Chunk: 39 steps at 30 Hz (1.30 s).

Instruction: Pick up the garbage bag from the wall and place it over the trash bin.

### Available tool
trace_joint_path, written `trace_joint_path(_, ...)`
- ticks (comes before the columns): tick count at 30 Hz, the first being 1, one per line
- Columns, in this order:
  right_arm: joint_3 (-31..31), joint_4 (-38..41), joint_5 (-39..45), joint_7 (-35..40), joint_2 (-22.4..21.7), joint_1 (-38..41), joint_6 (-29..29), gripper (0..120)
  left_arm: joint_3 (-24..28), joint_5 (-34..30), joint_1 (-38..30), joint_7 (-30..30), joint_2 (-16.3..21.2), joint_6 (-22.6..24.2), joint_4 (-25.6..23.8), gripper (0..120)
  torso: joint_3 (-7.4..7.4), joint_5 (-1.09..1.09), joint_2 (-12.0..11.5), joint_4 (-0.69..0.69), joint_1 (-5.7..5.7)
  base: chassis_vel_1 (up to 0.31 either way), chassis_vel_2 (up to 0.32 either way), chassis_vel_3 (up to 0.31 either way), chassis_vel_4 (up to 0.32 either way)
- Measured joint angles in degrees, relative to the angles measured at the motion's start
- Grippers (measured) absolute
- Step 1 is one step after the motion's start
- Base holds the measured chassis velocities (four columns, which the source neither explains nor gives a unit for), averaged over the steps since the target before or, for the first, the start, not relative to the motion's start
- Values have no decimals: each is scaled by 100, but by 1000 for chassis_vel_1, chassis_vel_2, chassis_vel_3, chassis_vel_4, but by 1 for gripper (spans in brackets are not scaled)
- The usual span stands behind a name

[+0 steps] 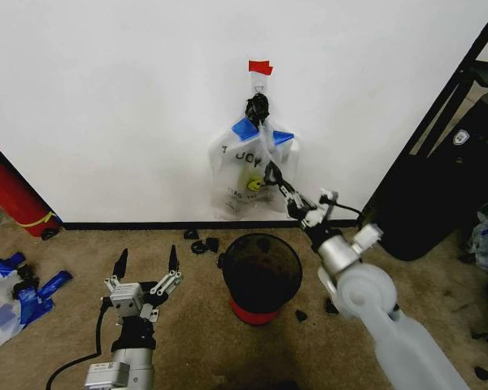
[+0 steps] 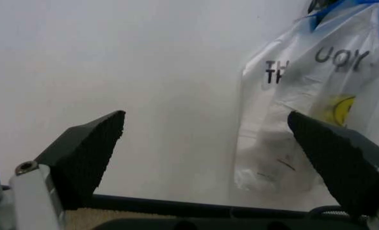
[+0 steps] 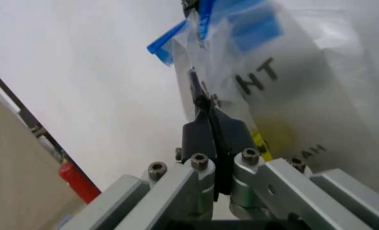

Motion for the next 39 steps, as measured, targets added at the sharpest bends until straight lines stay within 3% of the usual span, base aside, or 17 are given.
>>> trace_joint_path(18,644,898,-1728,-336,214,-2304,645,0,165,-237,-295,6,312,46,138,100,0,-1,0,0,0,0,0,0,0)
trace_joint_path(30,551,900,-2663,-375,613,-3401,1285,0,219,-323,-391,13,474,57,137,100,0,-1,0,0,0,0,0,0,0)
trace_joint_path(39,421,852,-3205,-375,738,-3776,1616,0,324,-351,-432,15,572,77,110,100,0,-2,0,0,0,0,0,0,0)
